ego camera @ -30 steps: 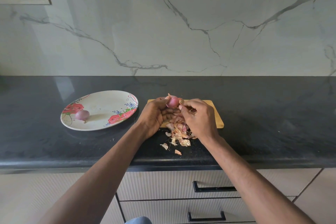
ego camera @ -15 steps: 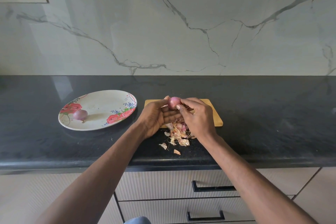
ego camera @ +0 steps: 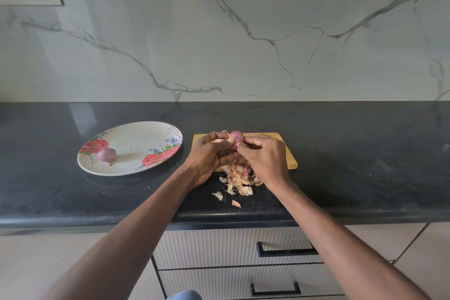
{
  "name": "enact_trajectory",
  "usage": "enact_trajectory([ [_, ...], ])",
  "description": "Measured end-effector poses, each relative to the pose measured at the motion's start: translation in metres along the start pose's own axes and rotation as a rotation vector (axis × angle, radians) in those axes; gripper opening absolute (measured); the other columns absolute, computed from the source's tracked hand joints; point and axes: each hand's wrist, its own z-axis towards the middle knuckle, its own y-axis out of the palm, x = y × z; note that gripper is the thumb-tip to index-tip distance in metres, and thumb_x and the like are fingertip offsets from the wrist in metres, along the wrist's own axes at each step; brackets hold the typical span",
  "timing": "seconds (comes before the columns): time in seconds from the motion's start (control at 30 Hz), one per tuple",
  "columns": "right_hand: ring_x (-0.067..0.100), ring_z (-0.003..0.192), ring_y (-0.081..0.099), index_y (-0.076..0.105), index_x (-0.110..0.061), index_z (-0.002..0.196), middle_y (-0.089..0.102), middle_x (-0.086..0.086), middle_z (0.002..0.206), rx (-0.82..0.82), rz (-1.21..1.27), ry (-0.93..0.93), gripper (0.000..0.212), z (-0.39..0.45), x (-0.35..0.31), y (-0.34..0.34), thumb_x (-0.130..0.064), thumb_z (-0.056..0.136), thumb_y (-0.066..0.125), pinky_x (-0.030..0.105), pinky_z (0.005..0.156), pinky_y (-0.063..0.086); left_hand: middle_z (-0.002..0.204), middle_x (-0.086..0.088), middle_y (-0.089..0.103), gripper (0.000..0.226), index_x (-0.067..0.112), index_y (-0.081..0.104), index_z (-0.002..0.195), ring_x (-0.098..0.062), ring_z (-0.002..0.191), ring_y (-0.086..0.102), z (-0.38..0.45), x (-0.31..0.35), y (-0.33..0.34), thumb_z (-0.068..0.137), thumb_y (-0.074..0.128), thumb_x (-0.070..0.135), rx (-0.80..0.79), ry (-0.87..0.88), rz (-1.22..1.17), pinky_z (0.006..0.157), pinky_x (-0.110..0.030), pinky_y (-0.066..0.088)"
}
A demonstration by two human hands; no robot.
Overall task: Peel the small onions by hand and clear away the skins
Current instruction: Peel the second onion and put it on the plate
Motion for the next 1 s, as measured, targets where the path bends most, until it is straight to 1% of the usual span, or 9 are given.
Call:
enact_trajectory([
  [0.1, 0.023, 0.071, 0.071, 0.082, -0.011, 0.085, 0.076, 0.001, 0.076, 0.017, 0.02, 0.008, 0.012, 0.002, 0.003, -0.003, -0.022, 0.088, 0.077, 0.043, 0.061, 0.056, 0.097, -0.02, 0.071, 0.008, 0.002, 0.056, 0.1, -0.025, 0.081, 0.075, 0.001, -0.001, -0.001, 0.096, 0.056, -0.006, -0.006, -0.014, -0.015, 0.075, -0.037, 0.064],
  [0.23, 0.007, 0.082, 0.072, 0.081, -0.011, 0.093, 0.076, -0.009, 0.085, 0.001, 0.043, 0.05, 0.008, 0.002, -0.001, -0.004, -0.015, 0.086, 0.077, 0.02, 0.071, 0.057, 0.097, -0.021, 0.072, 0.012, 0.001, 0.054, 0.106, -0.025, 0.084, 0.075, 0.0, 0.0, 0.0, 0.097, 0.055, -0.006, -0.02, -0.022, -0.048, 0.077, -0.038, 0.063],
  [0.27, 0.005, 0.083, 0.072, 0.082, -0.013, 0.093, 0.076, -0.011, 0.086, -0.007, 0.063, 0.083, 0.009, 0.002, -0.002, -0.004, -0.016, 0.086, 0.077, 0.018, 0.073, 0.056, 0.098, -0.022, 0.071, 0.012, 0.001, 0.054, 0.106, -0.025, 0.085, 0.074, -0.001, 0.001, 0.001, 0.097, 0.056, -0.005, -0.027, -0.021, -0.059, 0.078, -0.038, 0.063],
  [0.37, 0.005, 0.086, 0.073, 0.082, -0.015, 0.092, 0.078, -0.008, 0.088, -0.031, 0.141, 0.235, 0.013, 0.005, -0.002, -0.004, -0.024, 0.083, 0.081, 0.028, 0.08, 0.059, 0.102, -0.023, 0.069, 0.014, 0.002, 0.052, 0.108, -0.025, 0.085, 0.074, -0.002, 0.002, 0.004, 0.096, 0.057, -0.005, -0.045, -0.013, -0.082, 0.078, -0.038, 0.063],
  [0.53, 0.014, 0.086, 0.074, 0.081, -0.013, 0.088, 0.078, -0.004, 0.087, -0.022, 0.315, 0.416, 0.01, 0.008, -0.001, -0.005, -0.012, 0.078, 0.084, 0.032, 0.08, 0.061, 0.102, -0.024, 0.069, 0.02, 0.003, 0.049, 0.111, -0.027, 0.086, 0.075, -0.003, 0.0, 0.004, 0.096, 0.056, -0.008, -0.074, -0.012, -0.082, 0.079, -0.039, 0.063],
  [0.67, 0.012, 0.085, 0.074, 0.081, -0.013, 0.093, 0.078, -0.004, 0.087, -0.021, 0.325, 0.397, 0.019, 0.007, -0.002, -0.006, 0.0, 0.079, 0.078, 0.027, 0.076, 0.06, 0.102, -0.025, 0.07, 0.02, 0.003, 0.049, 0.113, -0.028, 0.086, 0.075, -0.001, 0.0, 0.003, 0.096, 0.056, -0.005, -0.067, -0.002, -0.084, 0.08, -0.038, 0.063],
  [0.8, 0.009, 0.082, 0.073, 0.08, -0.014, 0.093, 0.078, -0.005, 0.087, -0.031, 0.321, 0.377, 0.023, 0.006, -0.002, -0.006, 0.004, 0.079, 0.075, 0.022, 0.071, 0.058, 0.106, -0.026, 0.067, 0.022, 0.003, 0.048, 0.114, -0.028, 0.086, 0.075, -0.003, 0.0, 0.004, 0.096, 0.055, -0.006, -0.066, -0.007, -0.091, 0.077, -0.036, 0.063],
  [0.9, 0.005, 0.08, 0.073, 0.08, -0.017, 0.092, 0.077, -0.008, 0.084, -0.024, 0.34, 0.33, 0.026, 0.005, -0.006, -0.009, 0.005, 0.083, 0.072, 0.017, 0.067, 0.055, 0.1, -0.025, 0.072, 0.021, 0.004, 0.049, 0.115, -0.03, 0.086, 0.075, -0.003, 0.0, 0.005, 0.097, 0.056, -0.003, -0.054, -0.012, -0.086, 0.074, -0.034, 0.064],
  [1.0, 0.003, 0.084, 0.072, 0.079, -0.023, 0.086, 0.077, -0.012, 0.083, 0.008, 0.299, 0.272, 0.025, 0.005, -0.007, -0.01, 0.001, 0.085, 0.073, 0.019, 0.075, 0.056, 0.096, -0.024, 0.073, 0.013, 0.004, 0.051, 0.11, -0.031, 0.079, 0.076, -0.004, 0.001, 0.007, 0.099, 0.057, 0.002, -0.036, -0.018, -0.037, 0.067, -0.032, 0.064],
])
